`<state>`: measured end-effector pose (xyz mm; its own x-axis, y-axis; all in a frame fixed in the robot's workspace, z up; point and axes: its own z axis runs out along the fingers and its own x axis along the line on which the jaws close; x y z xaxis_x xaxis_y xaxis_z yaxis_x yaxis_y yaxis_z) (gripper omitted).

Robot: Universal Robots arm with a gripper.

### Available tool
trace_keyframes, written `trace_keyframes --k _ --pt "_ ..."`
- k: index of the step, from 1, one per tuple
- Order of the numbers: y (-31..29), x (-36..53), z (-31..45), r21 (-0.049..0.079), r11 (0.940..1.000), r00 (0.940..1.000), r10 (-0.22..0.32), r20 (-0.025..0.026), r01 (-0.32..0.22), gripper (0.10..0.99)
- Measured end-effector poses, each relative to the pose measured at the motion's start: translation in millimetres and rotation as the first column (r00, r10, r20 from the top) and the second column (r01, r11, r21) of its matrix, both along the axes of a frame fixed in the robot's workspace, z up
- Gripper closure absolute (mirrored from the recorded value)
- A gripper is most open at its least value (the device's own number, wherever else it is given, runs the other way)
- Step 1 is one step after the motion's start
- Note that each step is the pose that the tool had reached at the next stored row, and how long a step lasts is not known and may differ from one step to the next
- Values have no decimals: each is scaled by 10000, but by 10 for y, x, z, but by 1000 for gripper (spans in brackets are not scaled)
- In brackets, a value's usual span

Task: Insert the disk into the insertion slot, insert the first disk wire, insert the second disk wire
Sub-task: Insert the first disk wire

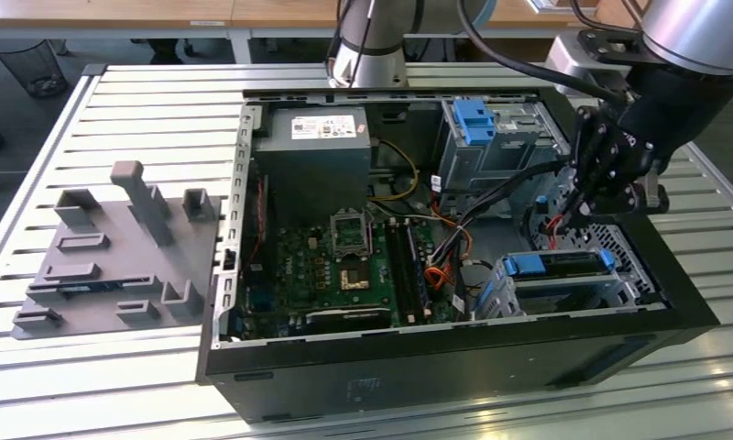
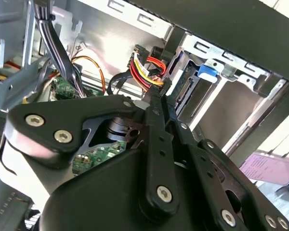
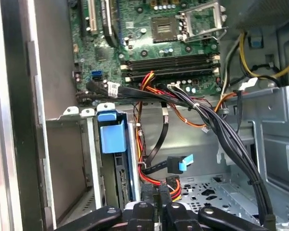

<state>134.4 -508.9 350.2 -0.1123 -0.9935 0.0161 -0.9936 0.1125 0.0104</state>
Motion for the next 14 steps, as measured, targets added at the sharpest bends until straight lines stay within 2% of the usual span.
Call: trace_keyframes --k 3,6,10,14 --pt "0 0 0 0 9986 9986 520 0 -520 922" --pt "-8 -2 -1 1 9968 9968 802 4 -802 922" --pt "-66 -19 -3 -4 9957 9957 929 38 -929 922" --pt "-120 -29 -9 -8 9942 9942 1073 95 -1073 922"
